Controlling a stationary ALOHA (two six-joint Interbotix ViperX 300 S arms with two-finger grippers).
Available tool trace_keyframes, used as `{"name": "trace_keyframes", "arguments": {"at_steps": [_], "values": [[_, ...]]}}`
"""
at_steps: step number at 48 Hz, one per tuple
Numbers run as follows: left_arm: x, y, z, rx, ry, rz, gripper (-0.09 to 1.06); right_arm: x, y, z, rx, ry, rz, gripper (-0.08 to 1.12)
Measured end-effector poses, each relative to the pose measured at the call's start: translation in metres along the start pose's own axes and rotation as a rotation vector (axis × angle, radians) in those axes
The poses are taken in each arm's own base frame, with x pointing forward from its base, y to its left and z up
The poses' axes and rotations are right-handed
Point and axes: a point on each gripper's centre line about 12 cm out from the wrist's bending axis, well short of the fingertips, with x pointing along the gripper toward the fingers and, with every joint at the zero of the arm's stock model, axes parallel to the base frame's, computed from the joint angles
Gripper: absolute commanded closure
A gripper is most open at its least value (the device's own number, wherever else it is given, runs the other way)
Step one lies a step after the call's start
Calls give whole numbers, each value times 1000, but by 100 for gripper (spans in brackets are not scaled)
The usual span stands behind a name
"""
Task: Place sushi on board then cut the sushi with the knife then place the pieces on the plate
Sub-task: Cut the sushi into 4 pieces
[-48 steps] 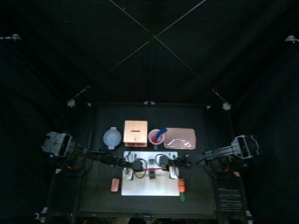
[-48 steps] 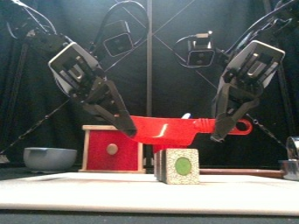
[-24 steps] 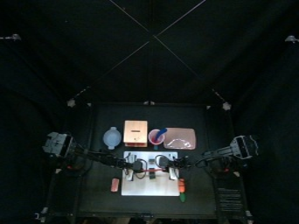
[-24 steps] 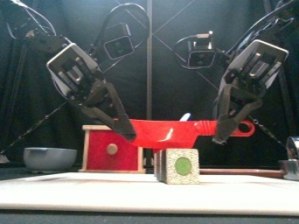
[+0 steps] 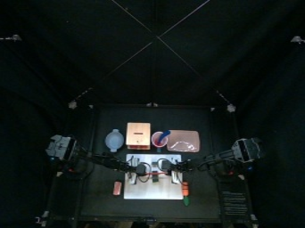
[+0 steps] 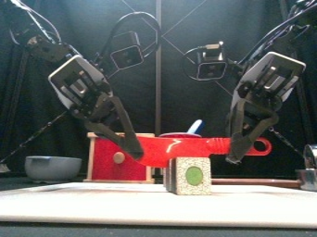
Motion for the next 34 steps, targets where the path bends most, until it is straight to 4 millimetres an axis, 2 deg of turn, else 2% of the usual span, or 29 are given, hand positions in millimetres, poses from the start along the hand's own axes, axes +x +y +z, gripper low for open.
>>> {"name": "trace_keyframes", "arguments": {"at_steps": [15,34], "values": [[18,1,-11,-6,47,3,53,16,-2,-10,7,56,-12,74],[19,7,-11,-5,49,15,54,16,-5,-9,-3,54,-20,74]]}}
